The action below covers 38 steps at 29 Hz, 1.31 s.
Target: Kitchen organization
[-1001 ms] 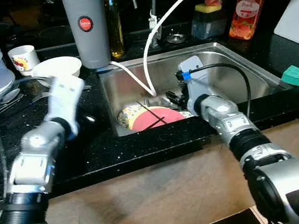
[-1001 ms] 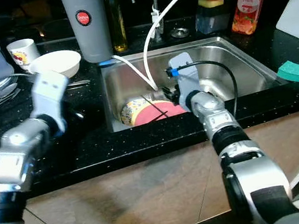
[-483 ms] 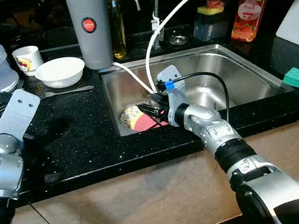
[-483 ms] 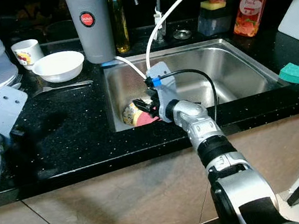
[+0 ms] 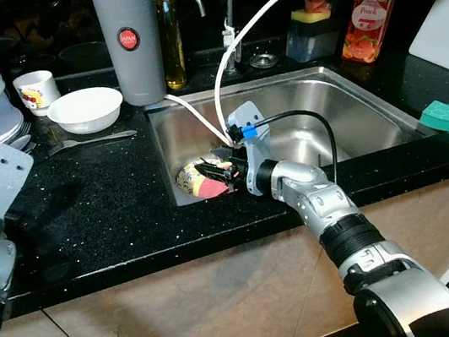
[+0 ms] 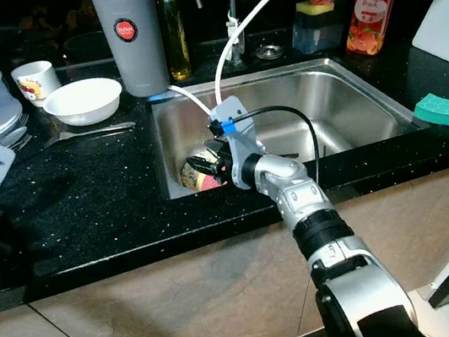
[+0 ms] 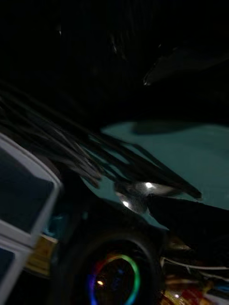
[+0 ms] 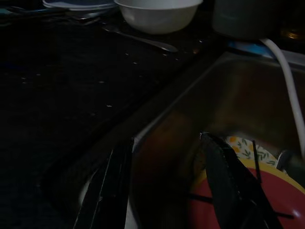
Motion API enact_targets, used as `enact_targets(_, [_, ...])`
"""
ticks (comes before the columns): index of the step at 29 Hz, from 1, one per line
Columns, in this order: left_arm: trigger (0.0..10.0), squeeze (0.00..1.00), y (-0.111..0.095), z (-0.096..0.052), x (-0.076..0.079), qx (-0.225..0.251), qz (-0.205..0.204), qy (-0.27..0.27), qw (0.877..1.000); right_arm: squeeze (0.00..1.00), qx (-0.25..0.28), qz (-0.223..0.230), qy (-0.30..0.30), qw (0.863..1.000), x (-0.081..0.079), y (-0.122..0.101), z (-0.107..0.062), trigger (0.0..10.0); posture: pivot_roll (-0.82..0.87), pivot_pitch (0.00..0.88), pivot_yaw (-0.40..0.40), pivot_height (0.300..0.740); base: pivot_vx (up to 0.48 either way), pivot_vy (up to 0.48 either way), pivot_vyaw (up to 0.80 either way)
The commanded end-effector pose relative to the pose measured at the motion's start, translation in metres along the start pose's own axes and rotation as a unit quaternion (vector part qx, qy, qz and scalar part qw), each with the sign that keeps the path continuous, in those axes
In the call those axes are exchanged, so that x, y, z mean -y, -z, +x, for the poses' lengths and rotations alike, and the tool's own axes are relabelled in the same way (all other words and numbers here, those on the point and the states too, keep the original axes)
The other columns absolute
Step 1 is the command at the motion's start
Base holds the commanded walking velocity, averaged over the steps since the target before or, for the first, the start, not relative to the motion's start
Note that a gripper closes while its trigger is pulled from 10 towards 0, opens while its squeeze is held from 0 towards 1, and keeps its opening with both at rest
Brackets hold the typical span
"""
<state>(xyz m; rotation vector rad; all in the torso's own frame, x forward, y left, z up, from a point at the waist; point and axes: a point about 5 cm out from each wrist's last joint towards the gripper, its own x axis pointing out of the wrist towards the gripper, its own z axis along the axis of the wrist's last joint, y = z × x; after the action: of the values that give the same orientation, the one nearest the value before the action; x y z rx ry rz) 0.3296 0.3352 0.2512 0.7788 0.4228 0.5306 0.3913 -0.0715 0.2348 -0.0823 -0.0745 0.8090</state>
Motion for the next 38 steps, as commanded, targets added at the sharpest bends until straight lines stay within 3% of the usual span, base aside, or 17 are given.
enact_targets(1, [10.0, 0.00, 0.017, 0.005, -0.004, -0.035, -0.006, -0.001, 0.999, 0.00, -0.002, 0.007, -0.005, 1.000, -0.002, 0.003, -0.001, 10.0, 0.08, 0.108, -0.034, 0.740, 0.000, 0.000, 0.00])
enact_targets(7, [10.0, 0.00, 0.027, 0.012, -0.005, -0.055, -0.072, 0.001, 0.996, 0.00, -0.001, 0.007, -0.008, 1.000, -0.003, 0.002, -0.002, 10.0, 0.08, 0.107, -0.033, 0.740, 0.000, 0.000, 0.00])
enact_targets(9, [10.0, 0.00, 0.028, 0.012, -0.005, -0.056, -0.075, 0.002, 0.996, 0.00, -0.001, 0.007, -0.008, 1.000, -0.003, 0.001, -0.002, 10.0, 0.08, 0.107, -0.033, 0.740, 0.000, 0.000, 0.00])
enact_targets(10, [8.0, 0.00, 0.028, 0.013, -0.005, -0.058, -0.087, 0.008, 0.994, 0.00, -0.002, 0.006, -0.007, 1.000, -0.003, 0.001, -0.002, 10.0, 0.08, 0.106, -0.033, 0.740, 0.000, 0.000, 0.00])
enact_targets(11, [3.3, 0.00, 0.028, 0.014, -0.005, -0.059, -0.090, 0.009, 0.994, 0.00, -0.002, 0.006, -0.006, 1.000, -0.003, 0.001, -0.003, 10.0, 0.08, 0.106, -0.033, 0.740, 0.000, 0.000, 0.00])
enact_targets(12, [0.0, 0.00, 0.028, 0.014, -0.004, -0.059, -0.098, 0.013, 0.993, 0.00, -0.003, 0.006, -0.005, 1.000, -0.002, 0.000, -0.003, 10.0, 0.08, 0.106, -0.033, 0.740, 0.000, 0.000, 0.00])
enact_targets(29, [0.0, 0.00, 0.020, 0.012, 0.020, -0.053, -0.112, 0.064, 0.990, 0.00, -0.011, 0.010, 0.011, 1.000, 0.003, 0.001, -0.004, 10.0, 0.08, 0.105, -0.029, 0.740, 0.000, 0.000, 0.00])
enact_targets(38, [0.0, 0.00, 0.010, 0.003, 0.049, -0.040, -0.108, 0.112, 0.987, 0.00, -0.016, 0.010, 0.011, 1.000, 0.004, 0.002, -0.004, 10.0, 0.07, 0.104, -0.030, 0.740, 0.000, 0.000, 0.00])
